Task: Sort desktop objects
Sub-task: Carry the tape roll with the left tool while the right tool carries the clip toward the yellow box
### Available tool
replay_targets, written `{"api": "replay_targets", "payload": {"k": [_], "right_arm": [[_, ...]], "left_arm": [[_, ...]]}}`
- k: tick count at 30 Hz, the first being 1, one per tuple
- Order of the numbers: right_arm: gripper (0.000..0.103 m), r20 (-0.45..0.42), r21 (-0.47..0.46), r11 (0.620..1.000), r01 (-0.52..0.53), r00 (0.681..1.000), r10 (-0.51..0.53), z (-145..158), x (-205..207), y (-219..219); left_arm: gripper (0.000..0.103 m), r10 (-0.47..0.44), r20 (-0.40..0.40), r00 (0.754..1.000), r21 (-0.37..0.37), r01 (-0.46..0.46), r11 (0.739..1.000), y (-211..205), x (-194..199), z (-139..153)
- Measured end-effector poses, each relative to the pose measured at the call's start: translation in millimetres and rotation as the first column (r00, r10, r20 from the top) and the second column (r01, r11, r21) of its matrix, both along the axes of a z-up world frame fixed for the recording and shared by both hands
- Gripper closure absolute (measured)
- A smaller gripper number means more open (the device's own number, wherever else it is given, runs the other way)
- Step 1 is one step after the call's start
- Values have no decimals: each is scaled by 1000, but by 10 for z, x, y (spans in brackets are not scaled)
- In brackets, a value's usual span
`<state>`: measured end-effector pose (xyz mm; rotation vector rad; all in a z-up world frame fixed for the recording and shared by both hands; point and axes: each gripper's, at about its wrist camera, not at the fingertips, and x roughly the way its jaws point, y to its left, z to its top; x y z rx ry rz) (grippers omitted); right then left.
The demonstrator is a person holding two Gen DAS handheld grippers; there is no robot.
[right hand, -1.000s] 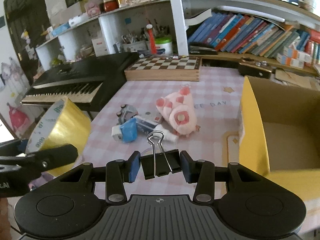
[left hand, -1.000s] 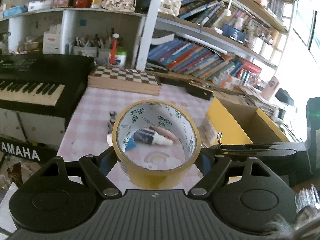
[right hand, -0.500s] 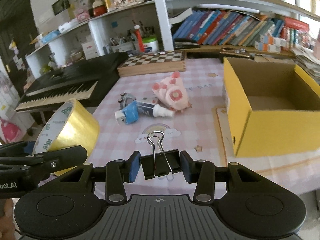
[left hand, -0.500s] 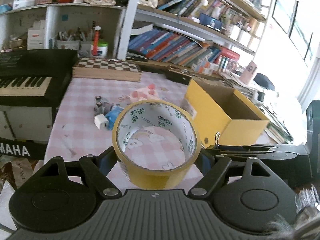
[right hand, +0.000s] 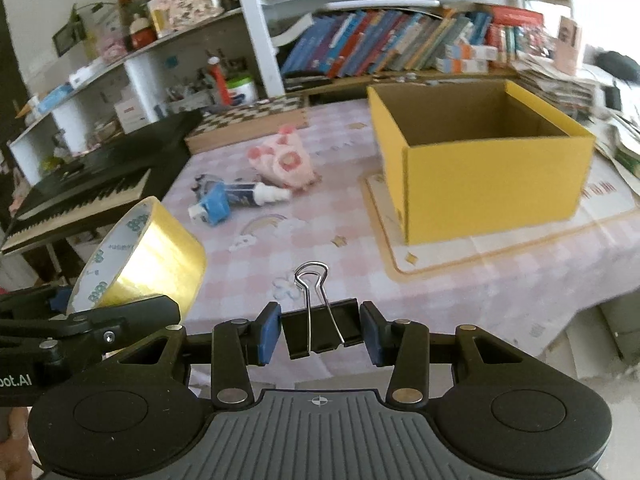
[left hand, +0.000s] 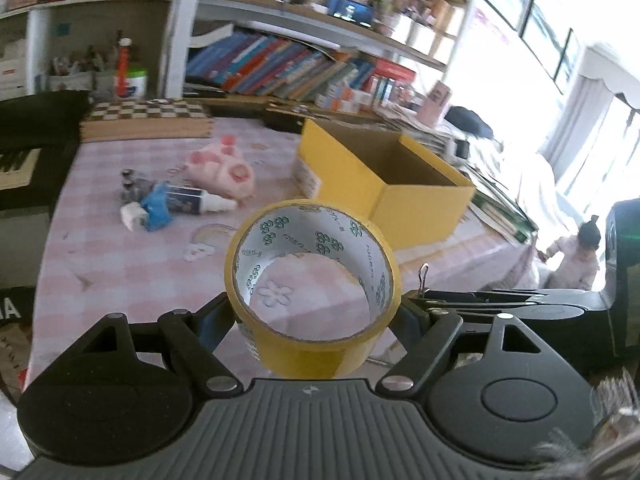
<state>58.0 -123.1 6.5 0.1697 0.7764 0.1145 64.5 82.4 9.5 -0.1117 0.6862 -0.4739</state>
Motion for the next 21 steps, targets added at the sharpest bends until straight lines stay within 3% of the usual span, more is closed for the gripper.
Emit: {"api": "replay_targets", "payload": {"k": [21], "right_arm": [[60, -27, 8, 973, 232, 972, -232, -53, -341, -649]], "left_arm": [[23, -246, -20, 969, 8, 246, 969, -755, 94, -53]]}}
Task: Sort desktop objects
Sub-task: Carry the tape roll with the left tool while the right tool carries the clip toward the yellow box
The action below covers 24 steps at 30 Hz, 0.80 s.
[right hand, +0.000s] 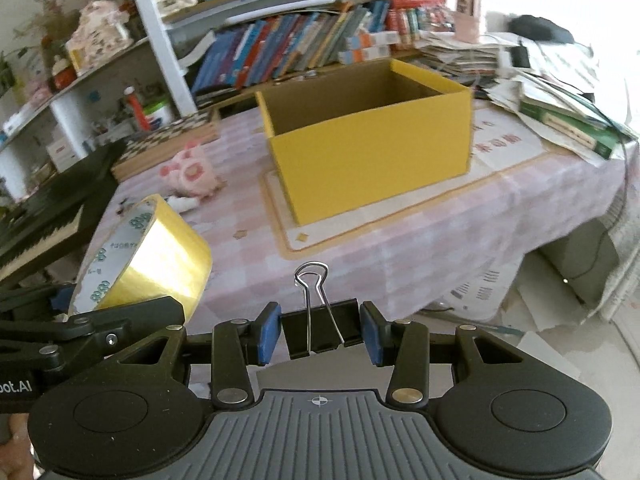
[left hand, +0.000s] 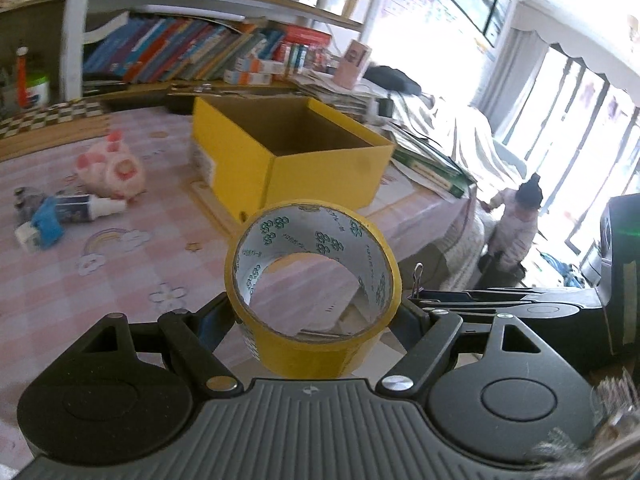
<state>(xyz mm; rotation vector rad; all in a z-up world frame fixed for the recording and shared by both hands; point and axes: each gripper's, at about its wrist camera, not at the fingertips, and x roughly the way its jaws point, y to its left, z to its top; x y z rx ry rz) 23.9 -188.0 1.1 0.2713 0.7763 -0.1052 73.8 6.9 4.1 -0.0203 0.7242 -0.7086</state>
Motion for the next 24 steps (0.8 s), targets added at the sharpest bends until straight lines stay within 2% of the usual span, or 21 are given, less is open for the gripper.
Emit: {"api": "replay_targets", "payload": {"k": [8, 24], "right_arm": [[60, -6, 9, 998, 54, 999, -54, -8, 27, -330], [60, -11, 4, 999, 36, 999, -36, 35, 334, -857]], "left_arm": [[23, -69, -3, 998, 12, 69, 998, -380, 91, -8], [23, -63, 4, 998, 7, 63, 998, -942, 364, 8]]}}
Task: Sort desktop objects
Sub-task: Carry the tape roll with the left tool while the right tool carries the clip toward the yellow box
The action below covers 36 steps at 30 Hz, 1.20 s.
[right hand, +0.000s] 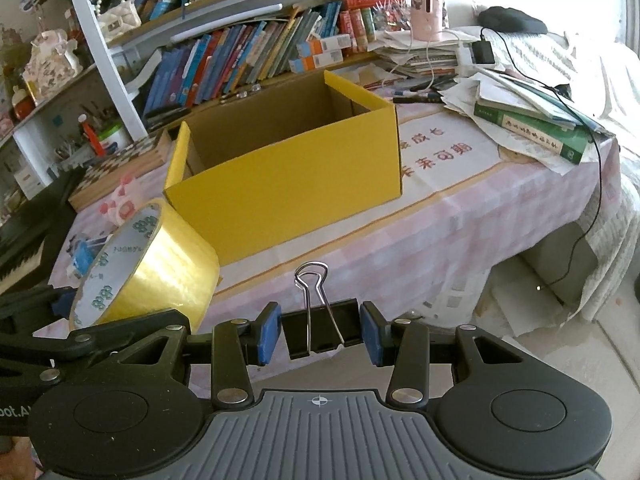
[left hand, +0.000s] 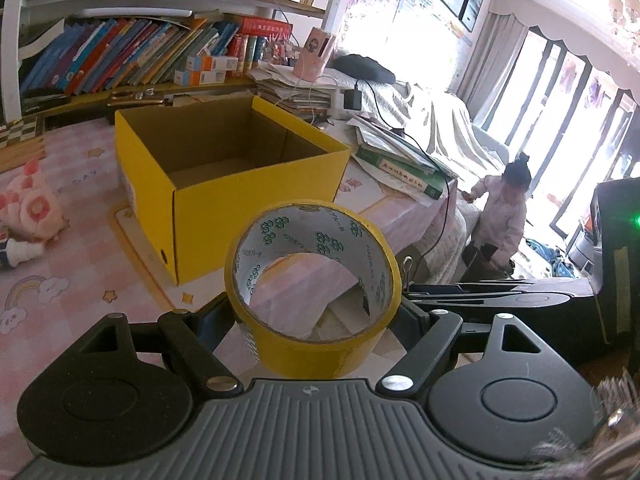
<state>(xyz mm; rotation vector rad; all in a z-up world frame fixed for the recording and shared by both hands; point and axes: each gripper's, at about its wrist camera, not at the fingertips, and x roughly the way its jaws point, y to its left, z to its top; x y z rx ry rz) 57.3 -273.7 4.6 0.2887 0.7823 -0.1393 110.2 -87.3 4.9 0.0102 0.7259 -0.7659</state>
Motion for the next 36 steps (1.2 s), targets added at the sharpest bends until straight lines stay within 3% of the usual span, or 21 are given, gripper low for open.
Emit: {"api": "replay_targets", "payload": {"k": [21, 36], "right_arm": [[60, 69, -32, 988, -152, 986, 154, 188, 615, -536], [60, 106, -72, 953, -295, 948, 301, 339, 1071, -646]], "left_arm": [[23, 100, 100, 990, -2, -101, 995, -549, 326, 266], [23, 179, 180, 967, 12, -184, 983, -695, 616, 435]]}}
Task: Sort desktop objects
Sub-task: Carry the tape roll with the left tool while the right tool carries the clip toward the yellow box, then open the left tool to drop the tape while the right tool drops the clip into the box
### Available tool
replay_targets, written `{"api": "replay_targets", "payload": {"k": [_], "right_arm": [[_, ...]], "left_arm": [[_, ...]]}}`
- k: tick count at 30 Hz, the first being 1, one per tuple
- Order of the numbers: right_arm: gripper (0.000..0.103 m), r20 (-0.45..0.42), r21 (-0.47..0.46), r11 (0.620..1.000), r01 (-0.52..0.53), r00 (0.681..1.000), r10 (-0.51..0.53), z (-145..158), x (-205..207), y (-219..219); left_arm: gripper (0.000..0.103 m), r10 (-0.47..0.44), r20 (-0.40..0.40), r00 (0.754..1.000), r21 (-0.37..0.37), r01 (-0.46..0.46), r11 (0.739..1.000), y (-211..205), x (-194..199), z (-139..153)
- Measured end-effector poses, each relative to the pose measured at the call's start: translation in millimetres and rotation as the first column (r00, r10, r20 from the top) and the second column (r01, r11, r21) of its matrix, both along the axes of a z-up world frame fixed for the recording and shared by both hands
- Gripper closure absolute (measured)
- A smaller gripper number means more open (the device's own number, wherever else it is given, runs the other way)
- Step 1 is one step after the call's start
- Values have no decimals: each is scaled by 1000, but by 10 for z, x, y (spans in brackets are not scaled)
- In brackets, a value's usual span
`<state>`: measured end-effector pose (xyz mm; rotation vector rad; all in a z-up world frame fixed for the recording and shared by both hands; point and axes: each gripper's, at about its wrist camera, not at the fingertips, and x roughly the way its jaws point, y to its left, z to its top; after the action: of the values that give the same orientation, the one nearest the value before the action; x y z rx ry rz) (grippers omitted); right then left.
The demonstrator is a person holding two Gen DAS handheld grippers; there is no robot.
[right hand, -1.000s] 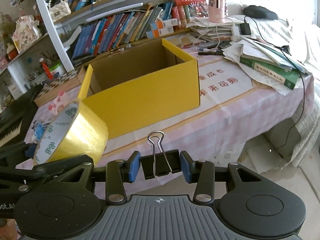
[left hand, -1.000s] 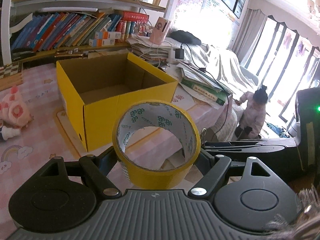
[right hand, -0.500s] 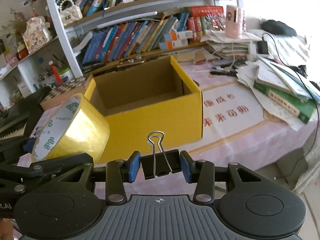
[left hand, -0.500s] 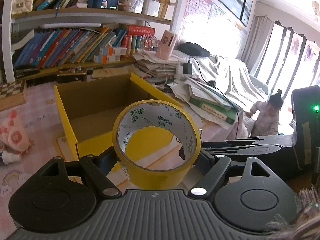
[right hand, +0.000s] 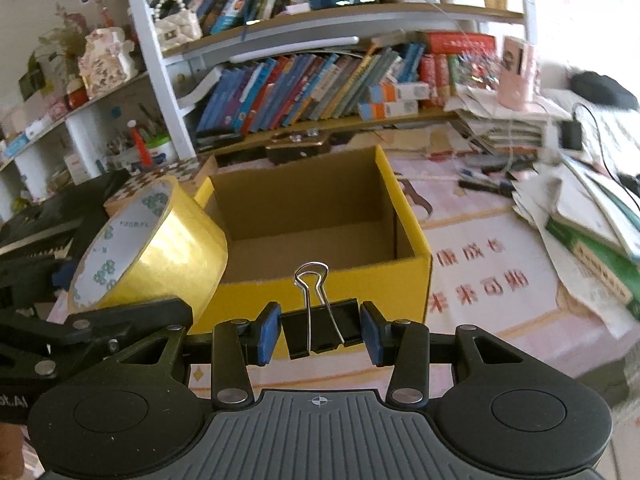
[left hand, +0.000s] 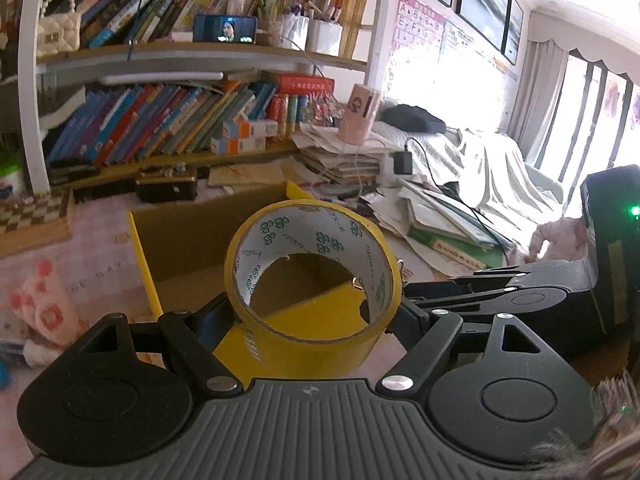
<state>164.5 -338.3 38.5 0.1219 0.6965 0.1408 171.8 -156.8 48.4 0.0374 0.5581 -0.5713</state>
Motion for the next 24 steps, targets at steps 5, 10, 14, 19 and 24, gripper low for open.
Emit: {"api": "replay_targets", "payload": {"k": [5, 10, 14, 19, 24], "right_arm": [[60, 12, -59, 996, -66, 998, 67, 32, 233, 1], [60, 11, -132, 980, -147, 989, 149, 18, 523, 15], [60, -5, -179, 961, -212, 977, 214, -7, 755, 12], [60, -31, -267, 918, -295, 954, 297, -69, 1102, 31], [60, -69, -413, 821, -393, 913, 403, -227, 1390, 155]], "left_arm": [[23, 37, 27, 999, 16, -37, 999, -3, 209, 36], [23, 57, 30, 998, 39, -58, 998, -44, 433, 16], [23, 45, 34, 998, 79, -47, 996, -138, 646, 9], [23, 20, 29, 999, 128, -24, 991, -237, 968, -25], [23, 13, -5, 1000, 205, -12, 979, -338, 1285, -196]]}}
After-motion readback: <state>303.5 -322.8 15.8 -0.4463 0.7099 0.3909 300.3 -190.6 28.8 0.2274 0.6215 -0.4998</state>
